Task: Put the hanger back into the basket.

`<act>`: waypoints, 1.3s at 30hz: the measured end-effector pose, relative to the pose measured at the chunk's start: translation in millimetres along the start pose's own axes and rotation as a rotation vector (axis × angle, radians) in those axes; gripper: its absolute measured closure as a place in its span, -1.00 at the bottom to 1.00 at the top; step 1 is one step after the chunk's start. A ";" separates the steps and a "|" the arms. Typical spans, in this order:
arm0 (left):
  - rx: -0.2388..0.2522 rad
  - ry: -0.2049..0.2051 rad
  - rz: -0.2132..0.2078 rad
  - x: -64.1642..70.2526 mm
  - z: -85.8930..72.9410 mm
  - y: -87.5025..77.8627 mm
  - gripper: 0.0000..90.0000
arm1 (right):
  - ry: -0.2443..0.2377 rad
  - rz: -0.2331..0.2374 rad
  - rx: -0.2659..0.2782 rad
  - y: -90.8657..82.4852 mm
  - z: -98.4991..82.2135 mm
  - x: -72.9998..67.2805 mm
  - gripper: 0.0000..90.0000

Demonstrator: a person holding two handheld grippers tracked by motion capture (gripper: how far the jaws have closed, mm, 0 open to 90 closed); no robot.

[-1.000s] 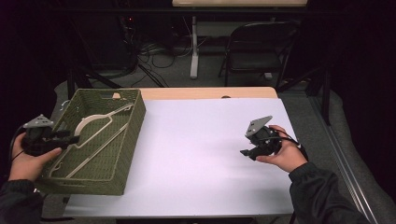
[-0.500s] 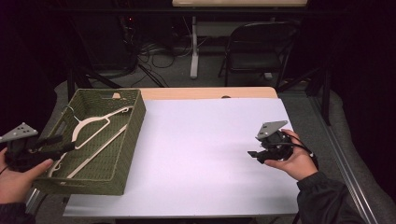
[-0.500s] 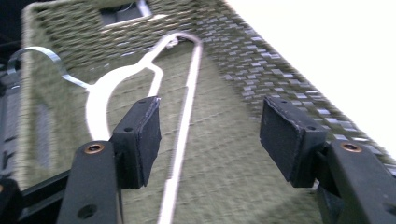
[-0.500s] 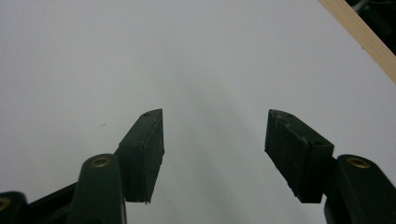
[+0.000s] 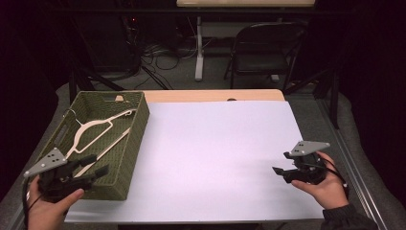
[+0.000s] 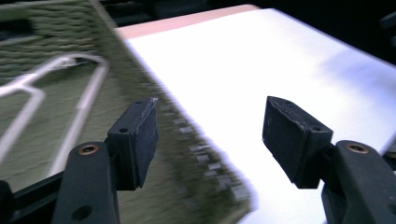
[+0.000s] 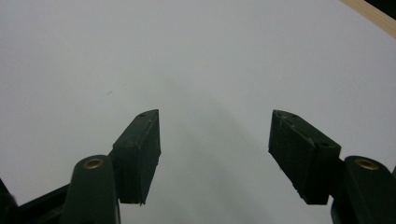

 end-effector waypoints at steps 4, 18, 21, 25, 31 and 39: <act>0.012 0.039 -0.017 21.7 5.5 15.6 -0.20 | 0.039 -0.020 0.014 -8.6 -14.9 -2.6 -0.26; -0.079 0.105 -0.174 69.7 -23.4 88.0 -0.16 | 0.151 -0.019 0.064 1.4 -48.4 -15.6 -0.26; -0.079 0.120 -0.193 73.7 -29.2 99.5 -0.15 | 0.151 -0.029 0.062 8.7 -48.2 -18.9 -0.26; -0.091 0.119 -0.191 71.3 -39.2 109.7 -0.15 | 0.156 -0.042 0.074 16.8 -49.0 -21.4 -0.26; -0.107 0.095 -0.177 66.4 -51.0 117.0 -0.15 | 0.176 -0.064 0.110 23.4 -50.5 -23.3 -0.26; -0.115 0.094 -0.162 63.2 -58.3 121.2 -0.18 | 0.278 -0.106 0.197 20.0 -58.3 -8.8 -0.26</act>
Point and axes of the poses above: each handheld gripper's, and its own axes: y roughly forward along the jaws, z roughly out of its top, x roughly to its right, the point moved 5 cm from there along y, roughly forward along the jaws, and after that the axes turned 5 degrees about -z, right-handed, at the moved point
